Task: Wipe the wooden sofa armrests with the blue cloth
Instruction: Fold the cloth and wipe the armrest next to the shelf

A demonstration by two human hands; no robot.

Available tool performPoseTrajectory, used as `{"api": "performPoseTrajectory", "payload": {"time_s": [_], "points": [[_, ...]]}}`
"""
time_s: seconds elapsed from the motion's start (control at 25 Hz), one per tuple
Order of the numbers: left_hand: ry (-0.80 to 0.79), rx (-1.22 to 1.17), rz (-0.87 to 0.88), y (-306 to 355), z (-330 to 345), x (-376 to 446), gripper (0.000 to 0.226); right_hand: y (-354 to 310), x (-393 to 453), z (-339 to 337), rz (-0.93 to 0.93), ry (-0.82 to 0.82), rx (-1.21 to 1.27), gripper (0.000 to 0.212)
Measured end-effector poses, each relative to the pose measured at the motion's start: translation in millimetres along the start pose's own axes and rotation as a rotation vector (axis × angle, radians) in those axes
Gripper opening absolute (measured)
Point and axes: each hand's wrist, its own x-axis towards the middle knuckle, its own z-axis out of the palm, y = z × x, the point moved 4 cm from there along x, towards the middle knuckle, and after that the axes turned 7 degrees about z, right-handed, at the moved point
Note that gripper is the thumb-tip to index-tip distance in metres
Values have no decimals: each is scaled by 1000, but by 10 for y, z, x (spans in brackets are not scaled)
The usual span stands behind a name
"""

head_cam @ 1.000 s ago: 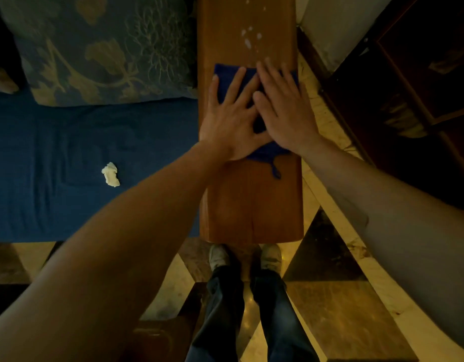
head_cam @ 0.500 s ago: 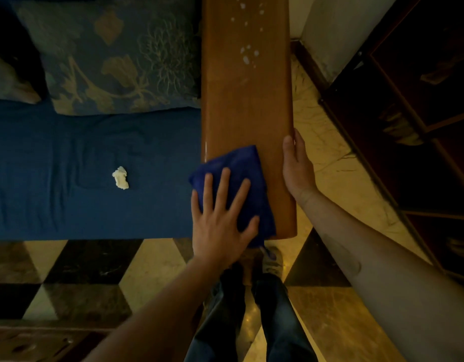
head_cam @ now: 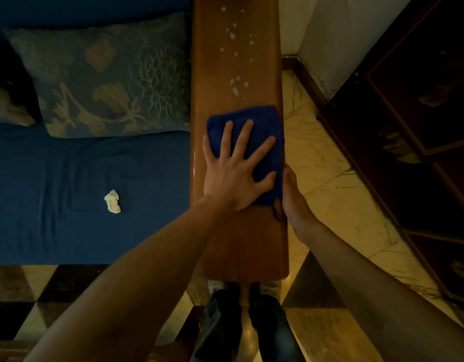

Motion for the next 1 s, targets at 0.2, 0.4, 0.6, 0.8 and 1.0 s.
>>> {"api": "performPoseTrajectory", "payload": {"time_s": [0.2, 0.4, 0.6, 0.8, 1.0], "points": [[60, -74, -116, -378, -177, 1090, 74, -331, 415, -143, 23, 62, -13, 64], [116, -143, -218, -933, -242, 1333, 73, -533, 502, -181, 6, 131, -16, 70], [82, -197, -215, -610, -97, 259, 73, -795, 615, -39, 101, 130, 242, 70], [-14, -105, -113, -376, 36, -174, 77, -1147, 902, 16, 82, 242, 118, 88], [29, -125, -104, -948, -262, 1182, 80, -1605, 1153, 45, 4, 320, -60, 61]]}}
